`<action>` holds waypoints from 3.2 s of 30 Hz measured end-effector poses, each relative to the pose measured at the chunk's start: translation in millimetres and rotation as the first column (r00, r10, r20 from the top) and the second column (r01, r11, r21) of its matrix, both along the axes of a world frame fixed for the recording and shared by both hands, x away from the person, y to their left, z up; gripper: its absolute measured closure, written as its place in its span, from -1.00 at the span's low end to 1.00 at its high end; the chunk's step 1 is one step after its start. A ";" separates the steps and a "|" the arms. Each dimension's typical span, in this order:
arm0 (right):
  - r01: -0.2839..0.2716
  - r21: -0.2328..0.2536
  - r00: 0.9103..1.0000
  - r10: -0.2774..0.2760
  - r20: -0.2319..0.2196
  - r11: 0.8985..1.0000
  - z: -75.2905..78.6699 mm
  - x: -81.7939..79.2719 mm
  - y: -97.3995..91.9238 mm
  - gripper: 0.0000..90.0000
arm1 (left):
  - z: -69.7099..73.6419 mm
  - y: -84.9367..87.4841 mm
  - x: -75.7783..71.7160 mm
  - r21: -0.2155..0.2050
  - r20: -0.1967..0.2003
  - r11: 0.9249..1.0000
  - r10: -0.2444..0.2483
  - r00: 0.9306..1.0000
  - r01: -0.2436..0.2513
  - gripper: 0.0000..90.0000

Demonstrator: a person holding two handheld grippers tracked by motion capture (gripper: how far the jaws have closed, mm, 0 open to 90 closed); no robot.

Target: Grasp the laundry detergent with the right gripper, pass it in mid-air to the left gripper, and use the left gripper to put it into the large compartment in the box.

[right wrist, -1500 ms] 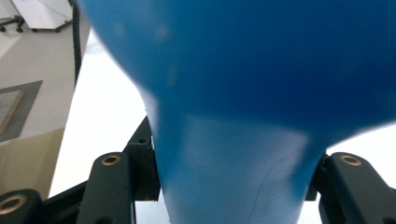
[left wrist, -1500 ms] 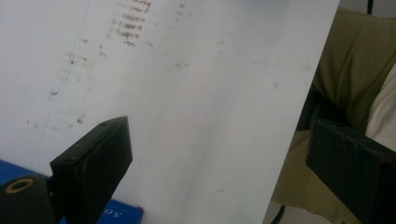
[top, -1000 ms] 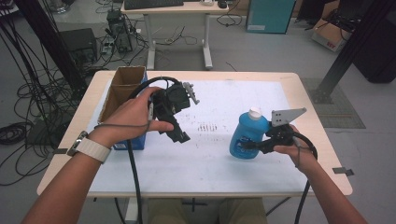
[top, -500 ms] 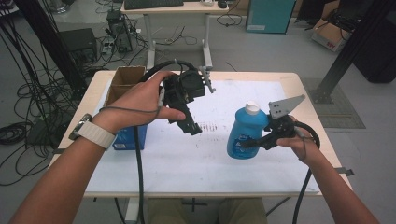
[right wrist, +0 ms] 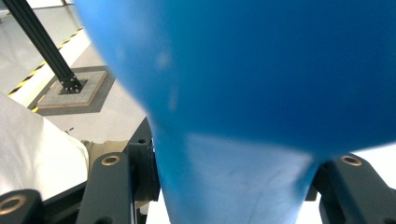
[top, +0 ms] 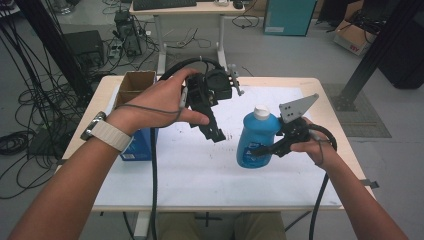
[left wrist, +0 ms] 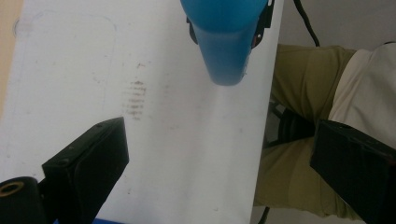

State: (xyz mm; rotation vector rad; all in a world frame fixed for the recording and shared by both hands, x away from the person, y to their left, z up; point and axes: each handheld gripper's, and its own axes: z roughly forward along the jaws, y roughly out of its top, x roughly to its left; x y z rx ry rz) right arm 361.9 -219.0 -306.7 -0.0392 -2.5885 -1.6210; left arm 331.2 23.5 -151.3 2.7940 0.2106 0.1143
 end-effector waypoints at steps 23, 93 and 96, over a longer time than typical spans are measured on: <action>-0.032 -0.043 0.998 0.035 0.048 0.999 1.5 -2.8 27.6 -0.06 | -1.4 -15.6 -0.7 -0.013 -0.001 0.999 -0.033 0.999 0.033 -0.89; -0.058 -0.078 0.997 0.062 0.042 0.995 -11.4 -3.2 46.0 -0.06 | -21.6 -28.1 6.8 -0.016 -0.025 1.000 -0.023 0.999 0.023 -0.87; -0.059 -0.078 0.997 0.062 0.041 0.995 -11.4 -3.3 45.9 -0.06 | -20.9 -28.2 7.3 -0.010 -0.027 1.000 -0.030 0.999 0.030 -0.86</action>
